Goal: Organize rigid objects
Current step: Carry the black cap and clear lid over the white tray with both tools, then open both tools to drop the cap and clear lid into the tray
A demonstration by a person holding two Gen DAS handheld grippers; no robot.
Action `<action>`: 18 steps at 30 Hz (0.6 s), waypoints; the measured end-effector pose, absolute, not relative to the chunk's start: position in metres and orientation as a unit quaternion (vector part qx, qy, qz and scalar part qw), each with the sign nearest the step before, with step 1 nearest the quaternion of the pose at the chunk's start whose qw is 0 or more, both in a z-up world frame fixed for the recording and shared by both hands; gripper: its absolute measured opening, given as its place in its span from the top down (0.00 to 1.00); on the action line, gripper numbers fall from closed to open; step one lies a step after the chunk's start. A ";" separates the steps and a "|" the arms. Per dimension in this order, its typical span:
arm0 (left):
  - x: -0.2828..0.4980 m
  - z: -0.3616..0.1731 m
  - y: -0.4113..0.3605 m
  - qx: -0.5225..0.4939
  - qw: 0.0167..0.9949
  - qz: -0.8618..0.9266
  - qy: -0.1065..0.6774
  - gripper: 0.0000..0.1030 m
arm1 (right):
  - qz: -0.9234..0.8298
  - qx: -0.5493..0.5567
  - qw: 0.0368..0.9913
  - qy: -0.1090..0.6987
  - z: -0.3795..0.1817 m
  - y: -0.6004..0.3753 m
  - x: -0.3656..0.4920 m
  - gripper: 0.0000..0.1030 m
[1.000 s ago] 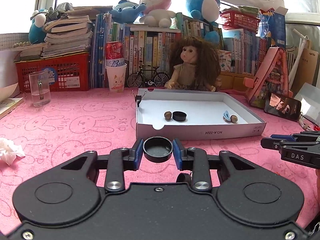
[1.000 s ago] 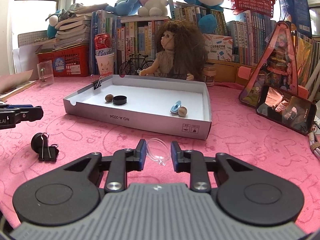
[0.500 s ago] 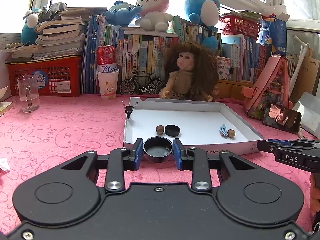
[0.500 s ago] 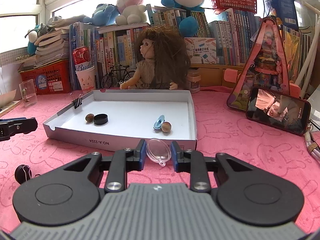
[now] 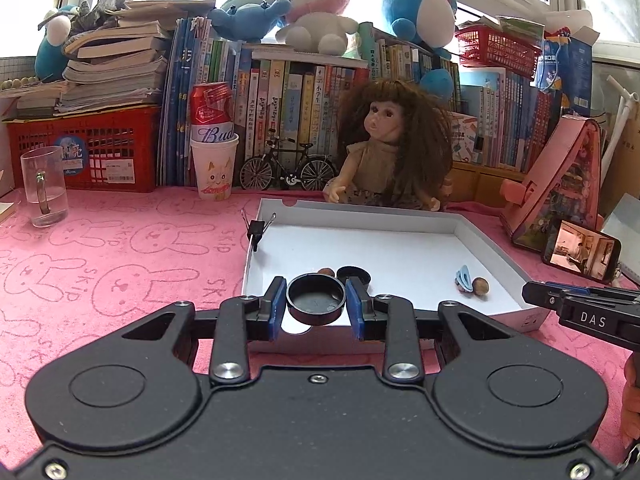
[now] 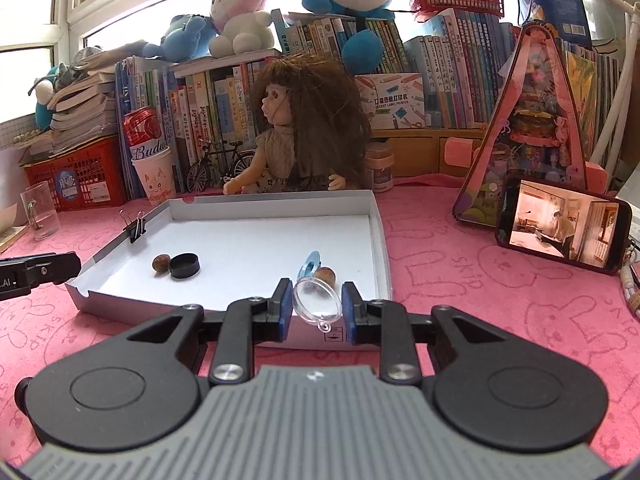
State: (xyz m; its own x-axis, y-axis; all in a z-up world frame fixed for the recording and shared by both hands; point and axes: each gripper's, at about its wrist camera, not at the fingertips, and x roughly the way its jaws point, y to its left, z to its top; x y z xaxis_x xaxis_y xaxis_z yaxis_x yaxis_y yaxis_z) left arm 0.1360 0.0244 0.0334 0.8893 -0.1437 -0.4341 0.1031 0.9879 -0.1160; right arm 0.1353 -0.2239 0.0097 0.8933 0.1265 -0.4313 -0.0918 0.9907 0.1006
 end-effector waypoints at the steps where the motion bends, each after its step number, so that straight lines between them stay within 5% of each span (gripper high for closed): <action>1: 0.141 0.033 0.025 -0.049 0.970 -0.062 0.230 0.71 | 0.055 0.040 0.972 0.225 0.010 -0.224 0.138 0.70; 18: 0.227 0.025 0.028 -0.057 0.951 -0.063 0.298 0.71 | 0.059 0.131 0.943 0.302 0.017 -0.249 0.214 0.70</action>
